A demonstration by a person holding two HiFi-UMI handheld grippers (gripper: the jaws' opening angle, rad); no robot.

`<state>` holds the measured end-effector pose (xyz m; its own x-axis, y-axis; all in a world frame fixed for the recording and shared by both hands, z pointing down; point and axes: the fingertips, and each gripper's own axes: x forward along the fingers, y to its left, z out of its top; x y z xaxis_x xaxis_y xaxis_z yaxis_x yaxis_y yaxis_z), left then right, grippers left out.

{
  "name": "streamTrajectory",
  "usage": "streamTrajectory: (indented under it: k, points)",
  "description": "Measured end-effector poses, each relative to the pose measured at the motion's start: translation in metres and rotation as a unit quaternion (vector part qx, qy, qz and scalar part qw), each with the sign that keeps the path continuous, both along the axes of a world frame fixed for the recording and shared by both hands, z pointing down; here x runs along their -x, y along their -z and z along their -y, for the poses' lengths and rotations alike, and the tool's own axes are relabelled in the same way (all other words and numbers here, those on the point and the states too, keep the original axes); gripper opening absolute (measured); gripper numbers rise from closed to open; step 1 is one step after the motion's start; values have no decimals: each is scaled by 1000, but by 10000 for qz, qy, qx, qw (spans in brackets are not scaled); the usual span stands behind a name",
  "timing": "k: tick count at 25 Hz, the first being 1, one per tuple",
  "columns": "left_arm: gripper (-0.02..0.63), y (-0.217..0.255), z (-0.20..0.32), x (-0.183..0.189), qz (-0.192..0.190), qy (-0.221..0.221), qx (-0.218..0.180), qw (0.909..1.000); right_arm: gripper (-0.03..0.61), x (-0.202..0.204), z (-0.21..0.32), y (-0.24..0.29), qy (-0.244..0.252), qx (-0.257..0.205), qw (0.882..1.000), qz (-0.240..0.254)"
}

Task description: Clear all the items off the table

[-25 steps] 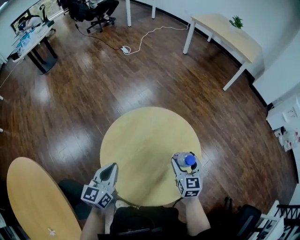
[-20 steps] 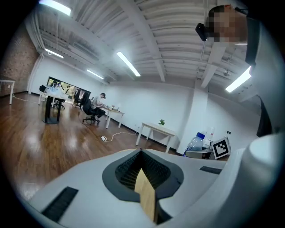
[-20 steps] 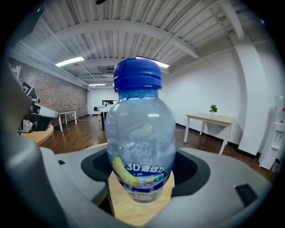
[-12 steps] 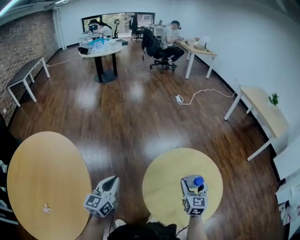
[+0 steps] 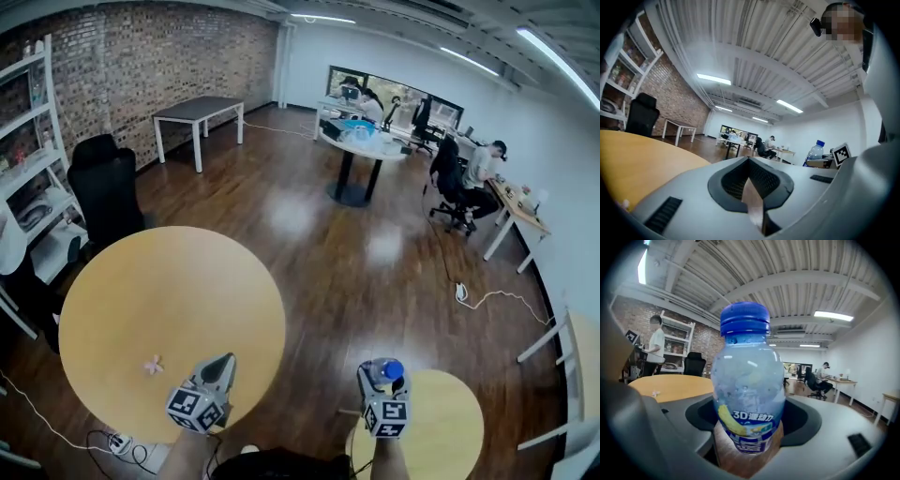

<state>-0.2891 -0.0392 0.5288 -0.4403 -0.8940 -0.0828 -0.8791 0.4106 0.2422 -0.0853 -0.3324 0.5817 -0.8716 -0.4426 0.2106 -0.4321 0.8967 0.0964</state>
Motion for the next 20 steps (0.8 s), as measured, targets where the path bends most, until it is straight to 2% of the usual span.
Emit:
streamTrajectory:
  k: [4,7,12,17,20]
  points:
    - [-9,3,-93,38,71,920,4,9957,379,91,-59,-3,891,14,9960,22]
    - [-9,3,-169,53,143,1737,36,9847,379,159,-111,-7,1634,30,9865,52]
    - [-9,7,-270,52,190,3132,55,9495,379,251,-193,-16,2918,98,9564,-10]
    - [-9,4,-333,41,147,3996,36,9166,379,310,-268,-28,3814,149,9241,-183]
    - [-9,5,-365,26,136,4561,14,8898,379,338,-309,-26,4357,92,8997,-226]
